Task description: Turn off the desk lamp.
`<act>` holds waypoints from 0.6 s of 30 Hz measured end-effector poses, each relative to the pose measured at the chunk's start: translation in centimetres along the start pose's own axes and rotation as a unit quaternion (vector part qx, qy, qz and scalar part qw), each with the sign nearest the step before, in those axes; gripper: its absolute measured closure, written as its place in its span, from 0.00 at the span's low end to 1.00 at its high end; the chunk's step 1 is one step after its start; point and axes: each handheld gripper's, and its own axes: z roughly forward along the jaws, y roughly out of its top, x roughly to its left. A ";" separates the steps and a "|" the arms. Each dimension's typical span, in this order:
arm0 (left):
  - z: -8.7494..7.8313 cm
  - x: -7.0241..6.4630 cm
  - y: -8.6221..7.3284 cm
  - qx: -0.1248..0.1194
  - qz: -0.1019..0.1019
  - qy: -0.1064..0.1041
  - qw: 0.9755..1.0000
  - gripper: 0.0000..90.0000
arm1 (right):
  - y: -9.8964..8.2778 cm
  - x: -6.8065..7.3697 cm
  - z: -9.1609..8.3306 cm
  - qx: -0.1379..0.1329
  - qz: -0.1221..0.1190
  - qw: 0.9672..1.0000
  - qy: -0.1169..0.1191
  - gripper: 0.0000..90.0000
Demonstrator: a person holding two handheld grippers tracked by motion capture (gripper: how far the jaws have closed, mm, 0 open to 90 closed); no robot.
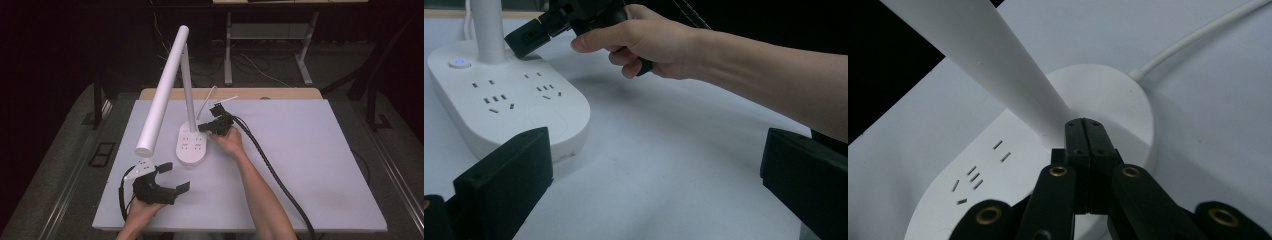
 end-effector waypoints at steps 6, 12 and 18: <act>0.0 0.1 0.0 0.000 -0.002 0.000 1.000 0.00 | 0.1 -0.2 -0.1 -0.004 0.003 1.000 0.000 1.00; 0.0 0.0 0.0 0.000 -0.001 0.000 1.000 0.00 | 0.2 -0.2 -0.1 -0.001 0.005 1.000 0.002 1.00; 0.0 0.0 0.1 -0.001 -0.001 0.001 1.000 0.00 | -0.1 -0.2 0.0 -0.008 0.006 1.000 0.006 1.00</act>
